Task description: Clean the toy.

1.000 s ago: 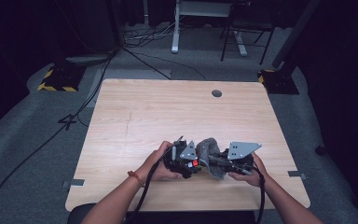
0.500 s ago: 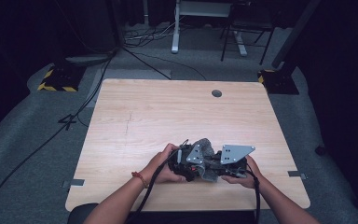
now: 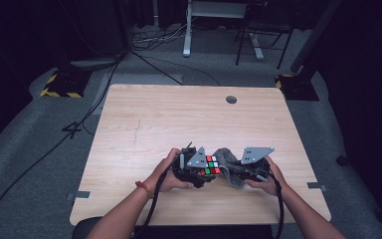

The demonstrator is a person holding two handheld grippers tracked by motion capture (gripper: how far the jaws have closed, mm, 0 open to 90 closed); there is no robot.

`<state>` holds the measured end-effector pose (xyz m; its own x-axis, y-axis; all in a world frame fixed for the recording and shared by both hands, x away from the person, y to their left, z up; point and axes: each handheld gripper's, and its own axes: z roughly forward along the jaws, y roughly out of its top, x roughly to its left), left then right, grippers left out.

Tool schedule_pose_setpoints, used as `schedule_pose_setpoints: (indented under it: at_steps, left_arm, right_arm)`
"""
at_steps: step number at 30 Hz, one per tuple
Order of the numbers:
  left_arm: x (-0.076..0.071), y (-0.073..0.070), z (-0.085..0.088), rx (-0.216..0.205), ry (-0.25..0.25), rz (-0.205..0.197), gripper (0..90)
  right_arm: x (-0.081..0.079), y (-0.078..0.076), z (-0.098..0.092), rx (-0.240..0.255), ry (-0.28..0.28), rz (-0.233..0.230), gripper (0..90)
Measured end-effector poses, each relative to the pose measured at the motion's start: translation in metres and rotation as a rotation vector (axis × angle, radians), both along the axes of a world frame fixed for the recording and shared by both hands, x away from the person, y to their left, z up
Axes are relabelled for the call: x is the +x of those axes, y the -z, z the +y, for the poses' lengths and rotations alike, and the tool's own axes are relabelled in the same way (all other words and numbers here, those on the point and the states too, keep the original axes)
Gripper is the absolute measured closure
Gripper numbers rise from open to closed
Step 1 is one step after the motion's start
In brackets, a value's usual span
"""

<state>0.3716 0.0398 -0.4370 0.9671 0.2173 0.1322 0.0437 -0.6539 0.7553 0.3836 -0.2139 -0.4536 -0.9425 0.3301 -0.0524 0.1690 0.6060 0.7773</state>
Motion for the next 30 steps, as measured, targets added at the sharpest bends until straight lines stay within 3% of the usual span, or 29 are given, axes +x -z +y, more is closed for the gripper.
schedule_pose_setpoints:
  at_steps: [2,7,11,18,22,27,30]
  left_arm:
    - [0.0,0.002,-0.001,-0.003,0.012,0.01,33.5]
    - [0.0,0.008,-0.006,0.023,0.01,0.004,33.2]
    - [0.002,0.008,-0.003,0.015,0.003,0.011,32.1]
    - [0.003,0.013,-0.003,0.056,0.013,0.023,31.6]
    - [0.004,0.013,-0.004,0.048,0.004,0.025,32.1]
    - [0.006,0.014,-0.004,0.015,-0.014,0.023,33.5]
    - [0.005,0.011,-0.003,0.01,-0.016,0.014,33.5]
  right_arm:
    - [-0.001,-0.001,0.003,0.007,-0.019,0.001,78.8]
    - [-0.011,-0.005,0.006,0.087,-0.08,0.002,78.8]
    - [-0.012,-0.011,0.001,0.158,-0.078,0.005,79.0]
    - [-0.016,-0.02,-0.004,0.226,-0.082,-0.02,79.0]
    - [-0.017,-0.022,-0.005,0.228,-0.076,-0.029,79.0]
    - [-0.012,-0.015,-0.001,0.148,-0.045,-0.015,79.1]
    - [-0.009,-0.01,-0.002,0.12,-0.044,0.017,79.1]
